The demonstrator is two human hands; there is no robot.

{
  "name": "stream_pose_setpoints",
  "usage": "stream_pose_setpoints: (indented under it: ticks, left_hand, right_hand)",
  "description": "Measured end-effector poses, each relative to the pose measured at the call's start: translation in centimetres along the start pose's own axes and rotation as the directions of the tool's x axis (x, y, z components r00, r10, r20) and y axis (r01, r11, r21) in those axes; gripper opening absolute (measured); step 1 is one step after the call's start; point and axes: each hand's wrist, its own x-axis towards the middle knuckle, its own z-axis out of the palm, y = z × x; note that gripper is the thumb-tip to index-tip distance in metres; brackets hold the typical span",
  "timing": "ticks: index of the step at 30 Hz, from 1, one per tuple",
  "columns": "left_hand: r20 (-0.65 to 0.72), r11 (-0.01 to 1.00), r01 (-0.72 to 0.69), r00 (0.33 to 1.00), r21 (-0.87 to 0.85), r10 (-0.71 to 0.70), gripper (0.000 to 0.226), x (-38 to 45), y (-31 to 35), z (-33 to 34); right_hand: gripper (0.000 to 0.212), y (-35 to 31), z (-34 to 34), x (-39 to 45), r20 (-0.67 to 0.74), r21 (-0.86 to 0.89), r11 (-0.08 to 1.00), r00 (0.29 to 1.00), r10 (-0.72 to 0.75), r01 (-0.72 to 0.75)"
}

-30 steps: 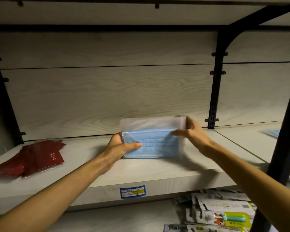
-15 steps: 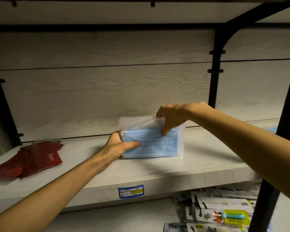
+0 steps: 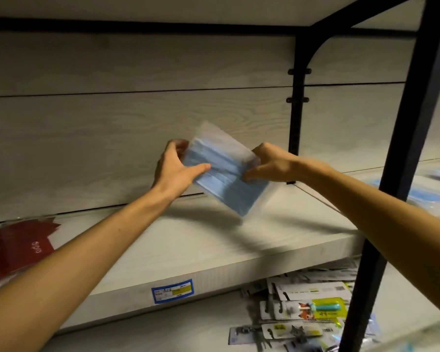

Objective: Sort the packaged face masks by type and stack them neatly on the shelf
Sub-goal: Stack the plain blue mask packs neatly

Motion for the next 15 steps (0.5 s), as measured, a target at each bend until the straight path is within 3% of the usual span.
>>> stream_pose_setpoints:
  ticks: [2,4,7,10,12,15]
  left_hand:
    - [-0.128,0.997,0.048,0.990,-0.062,-0.055,0.080,0.1,0.2,1.9]
    - [-0.140,0.967,0.200,0.965,-0.160,-0.223,0.074,-0.7,0.3,3.9]
    - [0.208,0.793,0.524,0.852,-0.311,-0.481,0.056,-2.9,0.9,7.0]
    - [0.552,0.638,0.717,0.665,-0.281,-0.503,0.019,-5.2,1.7,9.3]
    - [0.631,0.626,0.748,0.599,-0.220,-0.493,0.016,-6.1,2.0,10.6]
    - [0.623,0.653,0.743,0.581,-0.144,-0.524,0.025,-6.8,2.5,12.1]
  right_hand:
    - [0.016,2.3,-0.4,-0.9,-0.064,0.166,0.985,0.996,0.058,-0.046]
    - [0.014,4.5,-0.2,-1.9,-0.123,0.348,0.930,0.978,0.170,-0.118]
    - [0.016,7.5,0.3,-2.9,-0.016,0.592,0.742,0.915,0.402,-0.316]
    - [0.026,9.7,0.8,-4.0,0.261,0.623,0.583,0.842,0.473,-0.521]
    - [0.030,10.8,1.2,-4.6,0.379,0.613,0.529,0.805,0.456,-0.587]
    - [0.043,12.1,1.8,-4.8,0.424,0.593,0.496,0.770,0.477,-0.634]
